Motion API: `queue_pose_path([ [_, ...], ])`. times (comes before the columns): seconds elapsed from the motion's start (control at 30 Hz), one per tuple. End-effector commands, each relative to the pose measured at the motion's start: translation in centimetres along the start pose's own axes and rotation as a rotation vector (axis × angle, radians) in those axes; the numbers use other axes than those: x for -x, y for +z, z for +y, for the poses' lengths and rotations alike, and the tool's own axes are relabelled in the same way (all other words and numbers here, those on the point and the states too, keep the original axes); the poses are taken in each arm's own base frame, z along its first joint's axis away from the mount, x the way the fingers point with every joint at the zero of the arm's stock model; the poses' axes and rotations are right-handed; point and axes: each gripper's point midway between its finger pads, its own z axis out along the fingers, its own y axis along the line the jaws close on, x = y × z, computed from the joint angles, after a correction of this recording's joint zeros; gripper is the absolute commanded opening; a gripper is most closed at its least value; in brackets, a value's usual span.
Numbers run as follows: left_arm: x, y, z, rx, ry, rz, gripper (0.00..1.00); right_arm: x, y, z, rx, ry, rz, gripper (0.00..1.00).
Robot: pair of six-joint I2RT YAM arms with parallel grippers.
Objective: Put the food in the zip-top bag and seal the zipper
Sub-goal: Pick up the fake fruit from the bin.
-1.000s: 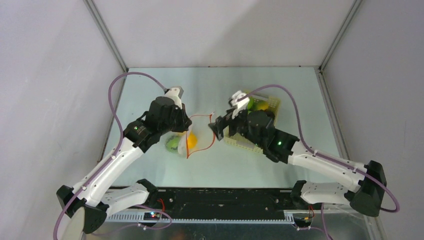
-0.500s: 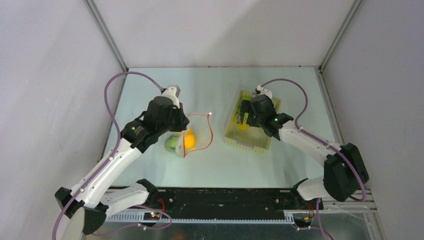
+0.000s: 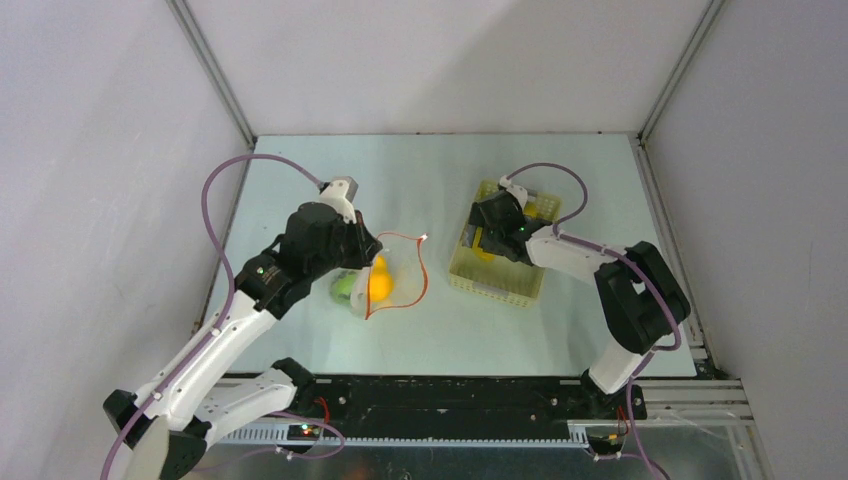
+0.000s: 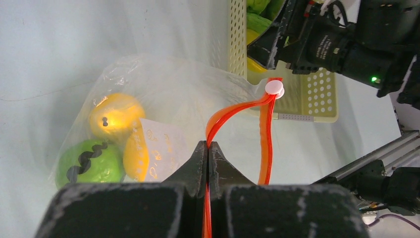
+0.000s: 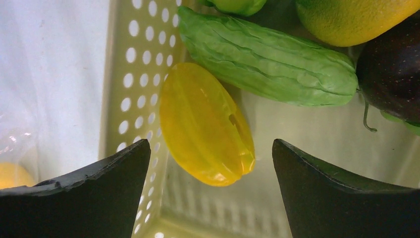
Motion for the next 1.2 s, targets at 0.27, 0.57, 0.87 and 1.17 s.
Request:
queue_pose_path([
  [0.27, 0.9, 0.3, -0.8, -0.028, 0.008, -0.027, 0.00, 0.1, 3.2, 1.3, -0.018, 0.046, -0.055, 0.91],
  [0.57, 0.9, 0.3, -0.9, -0.035, 0.008, -0.027, 0.00, -0.9, 3.0, 1.3, -0.046, 0.003, -0.054, 0.78],
  [0.87, 0.8, 0.2, -1.2, -0.051, 0.005, -0.021, 0.00, 0.0, 0.8, 1.8, -0.073, -0.054, -0.122, 0.39],
  [1.17, 0.5, 0.2, -1.7, -0.077, 0.000, -0.007, 0.00, 2.1, -2.7, -0.2, -0.164, -0.077, -0.188, 0.27],
])
